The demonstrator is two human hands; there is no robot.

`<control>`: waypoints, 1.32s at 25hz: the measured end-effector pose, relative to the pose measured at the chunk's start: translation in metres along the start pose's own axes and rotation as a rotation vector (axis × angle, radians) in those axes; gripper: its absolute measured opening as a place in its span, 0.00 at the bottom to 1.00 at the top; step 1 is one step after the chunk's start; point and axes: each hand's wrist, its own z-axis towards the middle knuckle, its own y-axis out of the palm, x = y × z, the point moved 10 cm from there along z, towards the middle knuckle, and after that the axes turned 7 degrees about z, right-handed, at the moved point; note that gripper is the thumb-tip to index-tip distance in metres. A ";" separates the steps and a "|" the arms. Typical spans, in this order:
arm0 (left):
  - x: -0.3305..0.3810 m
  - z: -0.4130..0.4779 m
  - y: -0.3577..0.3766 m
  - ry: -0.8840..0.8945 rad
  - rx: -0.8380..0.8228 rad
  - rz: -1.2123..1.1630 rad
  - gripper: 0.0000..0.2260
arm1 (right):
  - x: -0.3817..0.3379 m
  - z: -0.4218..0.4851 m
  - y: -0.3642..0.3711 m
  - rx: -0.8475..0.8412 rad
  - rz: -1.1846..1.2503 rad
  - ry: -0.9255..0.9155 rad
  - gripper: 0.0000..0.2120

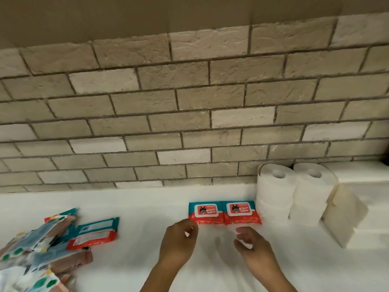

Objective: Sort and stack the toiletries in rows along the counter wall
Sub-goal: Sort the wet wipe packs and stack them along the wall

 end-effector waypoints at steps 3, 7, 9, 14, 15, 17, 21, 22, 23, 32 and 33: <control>-0.025 -0.013 -0.027 -0.040 0.048 -0.096 0.05 | -0.017 -0.013 0.030 -0.090 -0.095 -0.026 0.09; -0.068 -0.024 -0.047 -0.032 -0.003 -0.200 0.06 | -0.033 -0.025 0.071 -0.278 -0.349 -0.072 0.15; -0.097 -0.030 -0.046 -0.046 -0.159 -0.190 0.07 | -0.042 -0.032 0.092 -0.323 -0.373 -0.078 0.15; -0.172 -0.041 -0.076 -0.054 -0.167 -0.212 0.10 | -0.070 -0.043 0.144 -0.290 -0.362 -0.140 0.12; -0.184 -0.043 -0.084 -0.059 -0.141 -0.223 0.09 | -0.074 -0.045 0.153 -0.276 -0.356 -0.152 0.11; -0.215 -0.046 -0.102 -0.075 -0.100 -0.246 0.07 | -0.081 -0.050 0.181 -0.279 -0.365 -0.172 0.09; -0.273 -0.053 -0.122 -0.098 -0.084 -0.234 0.07 | -0.085 -0.059 0.239 -0.336 -0.391 -0.163 0.10; -0.285 -0.056 -0.124 -0.111 -0.096 -0.237 0.07 | -0.086 -0.061 0.252 -0.351 -0.393 -0.159 0.10; -0.298 -0.058 -0.127 -0.120 -0.095 -0.250 0.06 | -0.089 -0.063 0.266 -0.368 -0.398 -0.156 0.10; -0.395 -0.051 -0.191 -0.161 -0.014 -0.322 0.06 | -0.154 -0.035 0.440 -0.578 -0.537 -0.178 0.14; -0.403 -0.049 -0.198 -0.162 -0.005 -0.332 0.06 | -0.165 -0.027 0.459 -0.593 -0.610 -0.222 0.16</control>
